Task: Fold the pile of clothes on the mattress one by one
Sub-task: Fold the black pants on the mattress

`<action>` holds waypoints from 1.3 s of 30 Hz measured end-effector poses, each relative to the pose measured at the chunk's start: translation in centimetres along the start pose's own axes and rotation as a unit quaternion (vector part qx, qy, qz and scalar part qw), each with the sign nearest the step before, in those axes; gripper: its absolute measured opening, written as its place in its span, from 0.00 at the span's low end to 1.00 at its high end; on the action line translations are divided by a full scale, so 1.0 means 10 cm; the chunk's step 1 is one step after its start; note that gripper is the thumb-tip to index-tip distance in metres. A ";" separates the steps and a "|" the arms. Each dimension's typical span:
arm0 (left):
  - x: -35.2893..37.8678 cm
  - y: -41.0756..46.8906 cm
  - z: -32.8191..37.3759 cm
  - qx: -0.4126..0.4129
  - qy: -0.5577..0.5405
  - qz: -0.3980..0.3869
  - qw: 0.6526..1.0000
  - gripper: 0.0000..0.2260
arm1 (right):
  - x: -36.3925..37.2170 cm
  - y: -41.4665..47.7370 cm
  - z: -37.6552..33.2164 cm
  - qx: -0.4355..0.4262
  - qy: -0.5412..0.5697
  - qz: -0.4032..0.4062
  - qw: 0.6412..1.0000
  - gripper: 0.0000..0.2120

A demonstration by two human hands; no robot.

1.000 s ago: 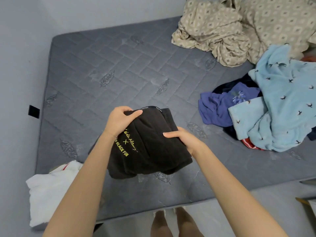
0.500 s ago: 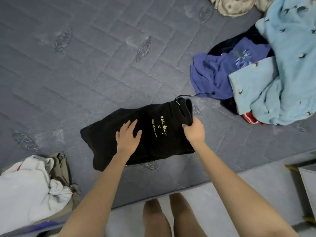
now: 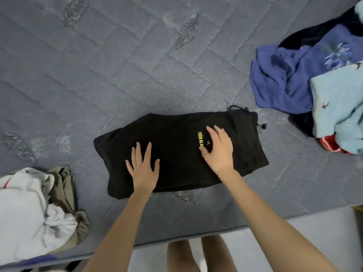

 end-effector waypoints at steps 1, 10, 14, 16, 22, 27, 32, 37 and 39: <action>-0.04 0.01 -0.05 -0.015 -0.017 0.020 1.000 0.26 | 0.14 -0.02 -0.04 0.001 -0.007 -0.026 1.000 0.34; 0.04 -0.31 -1.30 -0.342 -0.187 0.049 0.920 0.20 | 1.11 -0.52 -0.40 -0.098 -0.085 -0.205 0.970 0.44; 0.01 -0.42 -1.34 -0.306 -0.255 0.044 0.916 0.13 | 1.45 -0.77 -0.52 -0.150 -0.126 -0.250 0.948 0.46; -0.08 -0.44 -1.29 -0.272 -0.284 0.079 0.916 0.08 | 1.58 -0.83 -0.61 -0.168 -0.144 -0.245 0.944 0.45; -0.32 -0.41 -1.27 -0.207 -0.327 0.163 0.908 0.09 | 1.62 -0.78 -0.83 -0.198 -0.033 -0.104 0.974 0.21; -0.60 -0.36 -1.29 -0.185 -0.350 0.194 0.898 0.18 | 1.47 -0.61 -0.84 -0.082 0.122 -0.102 0.984 0.09; -0.83 -0.13 -1.19 -0.134 -0.443 0.154 0.873 0.08 | 1.22 -0.43 -1.00 -0.060 0.159 -0.075 0.983 0.11; -0.79 -0.01 -1.25 -0.123 -0.469 0.161 0.860 0.15 | 0.94 -0.15 -1.06 -0.008 0.243 0.036 0.969 0.09; -0.60 -0.04 -1.35 -0.168 -0.426 0.134 0.879 0.15 | 0.88 -0.08 -0.94 0.054 0.295 0.095 0.949 0.10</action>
Point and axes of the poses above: each hand's wrist, its own y-axis towards the middle knuckle, its own x-axis out of the palm, z = x × y, the point moved 8 cm from there along y, towards the middle knuckle, and after that the axes turned 10 degrees about y, right-handed, at the moved point
